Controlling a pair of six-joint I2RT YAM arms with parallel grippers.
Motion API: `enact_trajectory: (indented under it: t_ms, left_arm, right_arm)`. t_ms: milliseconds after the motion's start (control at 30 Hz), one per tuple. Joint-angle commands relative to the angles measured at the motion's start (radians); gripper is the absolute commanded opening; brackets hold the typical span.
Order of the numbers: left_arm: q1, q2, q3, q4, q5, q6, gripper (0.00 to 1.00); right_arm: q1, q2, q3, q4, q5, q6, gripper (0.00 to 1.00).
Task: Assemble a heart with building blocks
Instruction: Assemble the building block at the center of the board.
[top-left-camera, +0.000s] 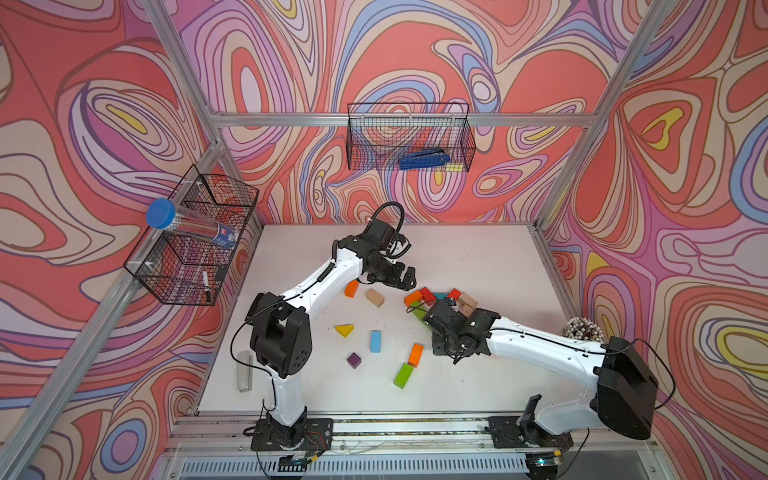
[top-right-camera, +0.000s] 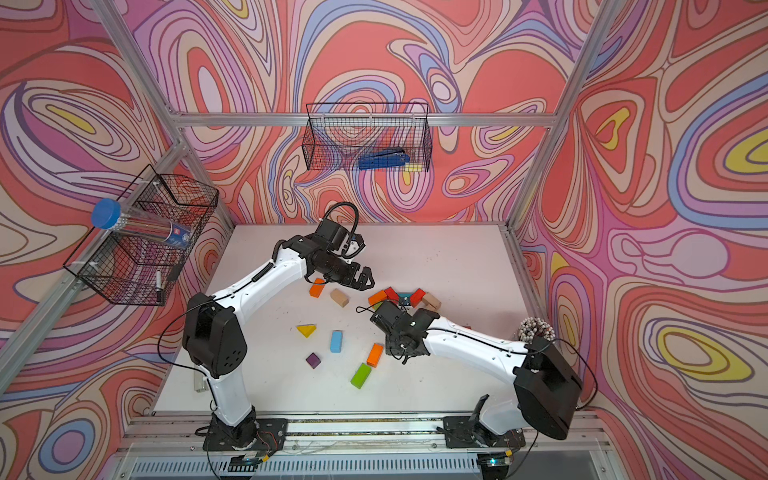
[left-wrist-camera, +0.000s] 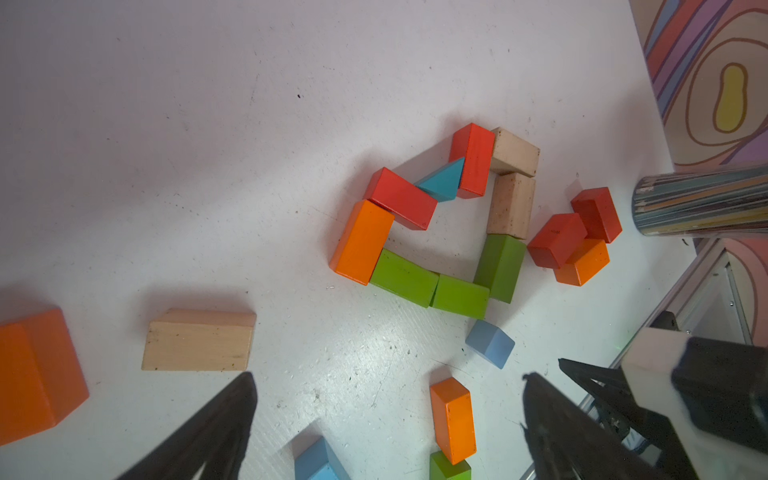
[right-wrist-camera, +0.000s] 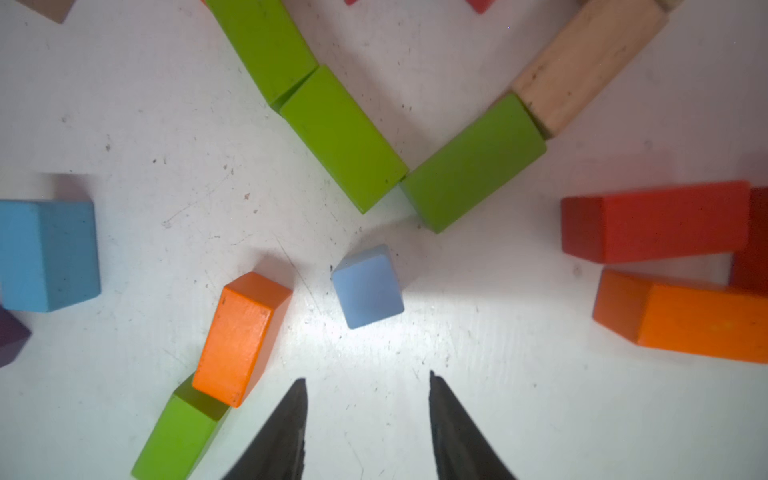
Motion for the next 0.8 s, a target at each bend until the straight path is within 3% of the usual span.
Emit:
enact_trajectory:
  t_ms: [0, 300, 767]
  left_arm:
    - [0.004, 0.000, 0.011, -0.011, -0.001, -0.011, 1.00]
    - [0.005, -0.004, 0.010, -0.009, -0.002, -0.011, 1.00]
    - [0.005, -0.006, 0.008, -0.010, 0.005, -0.011, 1.00]
  right_arm:
    - [-0.003, 0.001, -0.028, 0.028, -0.035, 0.147, 0.45]
    - [-0.002, 0.087, -0.075, 0.147, -0.097, 0.194, 0.38]
    - [-0.042, 0.160, -0.064, 0.164, -0.039, 0.186, 0.28]
